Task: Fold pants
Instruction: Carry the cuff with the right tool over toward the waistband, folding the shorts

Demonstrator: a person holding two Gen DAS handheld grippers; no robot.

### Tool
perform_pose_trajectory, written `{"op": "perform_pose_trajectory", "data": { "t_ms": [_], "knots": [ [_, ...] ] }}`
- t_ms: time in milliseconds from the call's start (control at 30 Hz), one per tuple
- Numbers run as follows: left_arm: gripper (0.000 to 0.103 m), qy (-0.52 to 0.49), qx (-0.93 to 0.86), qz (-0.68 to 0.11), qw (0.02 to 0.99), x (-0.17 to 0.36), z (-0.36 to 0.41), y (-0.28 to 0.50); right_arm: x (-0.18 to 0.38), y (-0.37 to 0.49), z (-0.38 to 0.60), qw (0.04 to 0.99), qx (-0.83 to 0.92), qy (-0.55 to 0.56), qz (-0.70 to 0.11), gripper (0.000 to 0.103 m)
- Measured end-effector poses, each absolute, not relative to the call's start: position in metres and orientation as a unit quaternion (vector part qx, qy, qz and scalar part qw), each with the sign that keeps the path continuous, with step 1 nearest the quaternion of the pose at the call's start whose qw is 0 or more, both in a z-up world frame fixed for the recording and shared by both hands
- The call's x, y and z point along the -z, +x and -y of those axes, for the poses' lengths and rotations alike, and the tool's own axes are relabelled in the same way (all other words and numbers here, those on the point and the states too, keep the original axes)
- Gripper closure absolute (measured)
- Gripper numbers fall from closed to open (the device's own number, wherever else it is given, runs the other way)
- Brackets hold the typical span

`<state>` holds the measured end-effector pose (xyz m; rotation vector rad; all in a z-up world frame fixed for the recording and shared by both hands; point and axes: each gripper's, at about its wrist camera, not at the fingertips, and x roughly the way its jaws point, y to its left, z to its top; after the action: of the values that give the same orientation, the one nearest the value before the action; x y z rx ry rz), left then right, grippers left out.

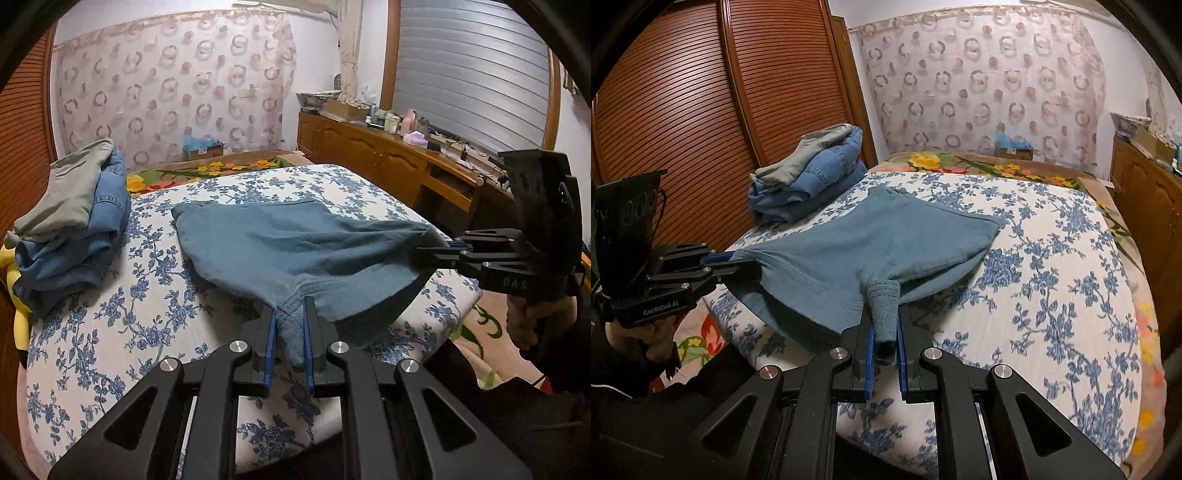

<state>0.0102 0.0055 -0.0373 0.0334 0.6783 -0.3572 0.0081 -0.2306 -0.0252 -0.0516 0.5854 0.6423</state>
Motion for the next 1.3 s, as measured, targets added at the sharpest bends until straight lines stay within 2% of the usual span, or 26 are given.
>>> {"op": "perform_pose_trajectory", "data": {
  "t_ms": [867,1300],
  "knots": [
    [0.090,0.024,0.195,-0.315,0.929,0.019,0.005,-0.016,0.015,-0.029,0.253,0.913,-0.309,-0.001,-0.268,0.093],
    [0.090,0.011,0.174,-0.321,0.931,0.028,-0.009,0.019,0.016,0.006,0.237,0.919,-0.300,-0.007,-0.257,0.093]
  ]
}}
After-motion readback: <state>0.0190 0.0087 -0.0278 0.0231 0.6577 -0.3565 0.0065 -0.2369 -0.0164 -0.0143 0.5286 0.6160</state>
